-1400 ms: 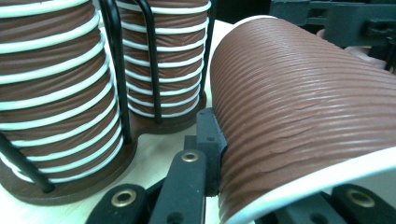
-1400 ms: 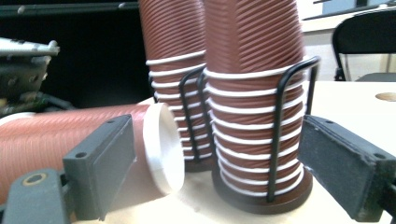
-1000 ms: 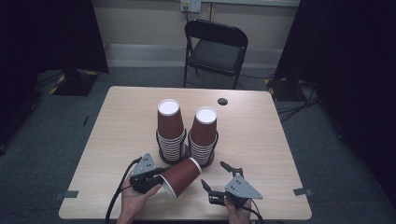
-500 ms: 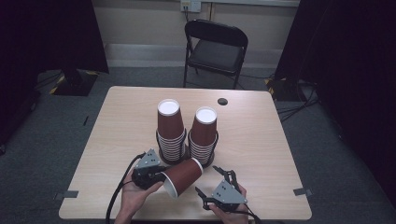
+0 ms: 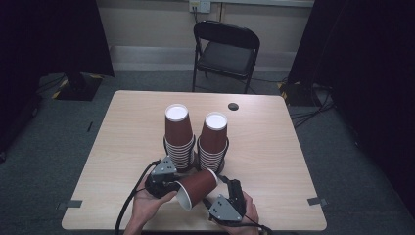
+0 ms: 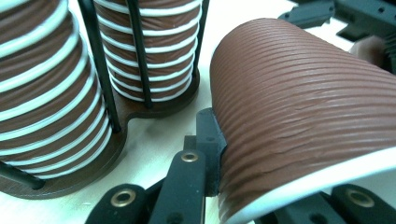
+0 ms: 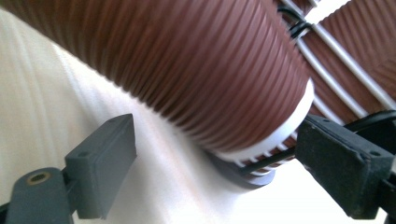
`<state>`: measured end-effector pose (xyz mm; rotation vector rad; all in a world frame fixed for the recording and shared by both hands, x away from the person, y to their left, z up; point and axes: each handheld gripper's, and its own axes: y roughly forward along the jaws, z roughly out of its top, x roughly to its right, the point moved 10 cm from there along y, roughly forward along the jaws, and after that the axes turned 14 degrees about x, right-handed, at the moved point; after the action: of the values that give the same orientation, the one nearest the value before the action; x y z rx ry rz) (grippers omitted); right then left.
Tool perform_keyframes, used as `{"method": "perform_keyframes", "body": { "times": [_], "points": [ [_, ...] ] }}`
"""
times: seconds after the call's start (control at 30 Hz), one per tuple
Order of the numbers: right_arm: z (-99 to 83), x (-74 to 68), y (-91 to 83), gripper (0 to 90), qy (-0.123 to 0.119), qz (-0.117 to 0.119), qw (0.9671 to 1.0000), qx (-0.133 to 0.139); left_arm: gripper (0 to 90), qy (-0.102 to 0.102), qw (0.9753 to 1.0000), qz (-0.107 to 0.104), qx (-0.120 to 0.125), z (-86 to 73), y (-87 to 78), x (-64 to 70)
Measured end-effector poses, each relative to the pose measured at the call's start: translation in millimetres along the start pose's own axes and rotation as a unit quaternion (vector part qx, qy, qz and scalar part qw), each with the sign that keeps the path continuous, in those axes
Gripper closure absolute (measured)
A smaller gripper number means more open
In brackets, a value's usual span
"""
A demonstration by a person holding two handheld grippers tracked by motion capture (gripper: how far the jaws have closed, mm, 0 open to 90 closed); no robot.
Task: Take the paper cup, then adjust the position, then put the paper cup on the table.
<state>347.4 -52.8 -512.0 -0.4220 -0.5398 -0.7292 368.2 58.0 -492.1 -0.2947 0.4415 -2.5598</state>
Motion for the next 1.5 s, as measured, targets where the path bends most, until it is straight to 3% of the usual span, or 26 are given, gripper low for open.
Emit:
{"method": "perform_keyframes", "body": {
  "times": [0.47, 0.6, 0.93, 1.13, 1.3, 1.37, 1.5],
  "points": [
    [3.5, 0.8, 3.8, 12.1, -0.063, -0.015, 0.9978, -0.01, 86.3, -0.014, 0.9994, -0.009, -0.03, 1.4, 1.9, 1.9],
    [5.1, -0.1, 5.7, 11.6, -0.064, -0.009, 0.9979, 0.001, 86.3, -0.022, 0.9991, -0.011, -0.034, 1.5, 3.3, 2.0],
    [8.6, -6.6, 13.7, 10.6, -0.091, 0.004, 0.9958, 0.007, 86.5, -0.047, 0.9971, -0.02, -0.057, -1.0, 5.3, -1.6],
    [13.7, -9.9, 17.3, 10.8, -0.116, 0.006, 0.9932, 0.008, 86.6, -0.046, 0.997, -0.021, -0.058, 0.4, 8.6, 0.2],
    [16.8, -10.7, 20.5, 11.2, -0.152, 0.011, 0.9883, 0.008, 86.6, -0.056, 0.9959, -0.035, -0.062, -0.1, 11.4, 2.0],
    [18.5, -12.7, 22.1, 11.3, -0.152, 0.012, 0.9882, 0.012, 86.6, -0.06, 0.9955, -0.041, -0.06, 0.1, 12.7, 2.6],
    [24.8, -15.8, 26.2, 11.6, -0.181, 0.011, 0.9829, 0.028, 86.6, -0.065, 0.9949, -0.047, -0.062, 0.3, 14.6, 2.7]
  ]
}}
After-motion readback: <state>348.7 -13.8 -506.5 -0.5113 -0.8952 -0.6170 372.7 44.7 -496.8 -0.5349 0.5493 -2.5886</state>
